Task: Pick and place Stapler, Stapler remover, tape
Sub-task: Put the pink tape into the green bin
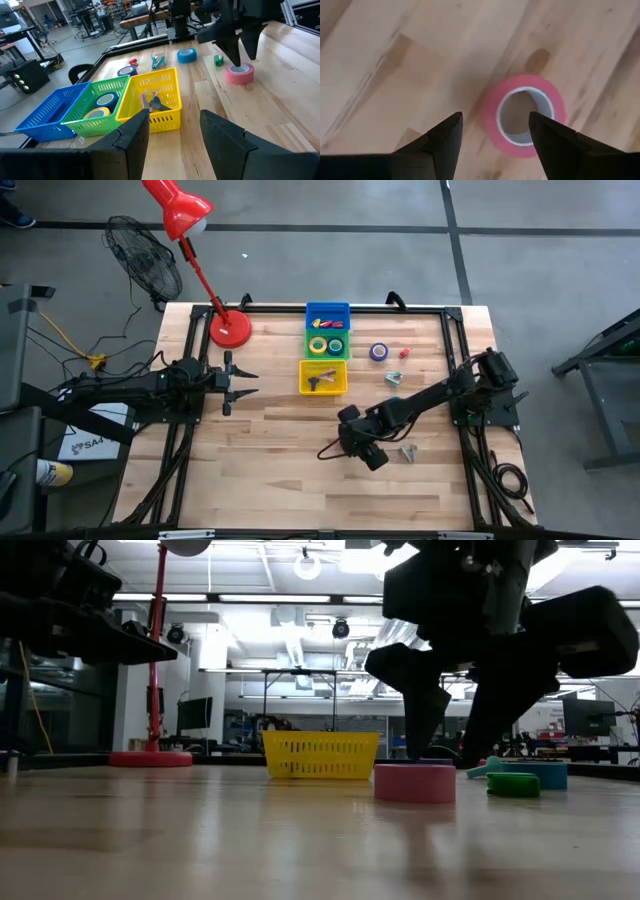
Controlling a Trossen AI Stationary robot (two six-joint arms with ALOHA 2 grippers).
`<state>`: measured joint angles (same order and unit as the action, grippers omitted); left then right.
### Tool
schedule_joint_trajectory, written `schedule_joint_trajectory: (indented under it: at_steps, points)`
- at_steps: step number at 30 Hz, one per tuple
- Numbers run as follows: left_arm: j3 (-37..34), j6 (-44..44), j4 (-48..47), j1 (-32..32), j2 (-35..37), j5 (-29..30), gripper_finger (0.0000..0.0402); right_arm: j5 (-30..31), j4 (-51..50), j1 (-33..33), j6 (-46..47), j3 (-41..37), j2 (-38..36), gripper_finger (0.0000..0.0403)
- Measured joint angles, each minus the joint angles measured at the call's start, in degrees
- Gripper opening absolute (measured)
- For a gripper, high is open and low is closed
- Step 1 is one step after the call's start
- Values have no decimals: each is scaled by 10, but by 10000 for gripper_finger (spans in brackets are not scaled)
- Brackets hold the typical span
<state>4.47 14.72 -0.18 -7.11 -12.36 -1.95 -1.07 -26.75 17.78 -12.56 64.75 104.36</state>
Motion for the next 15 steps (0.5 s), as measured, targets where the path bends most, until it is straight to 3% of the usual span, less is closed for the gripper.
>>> schedule_joint_trajectory:
  at_steps: [15]
  points:
    - [0,0,0,0,0,0,172,6,-14,-2,-3,0,16,205]
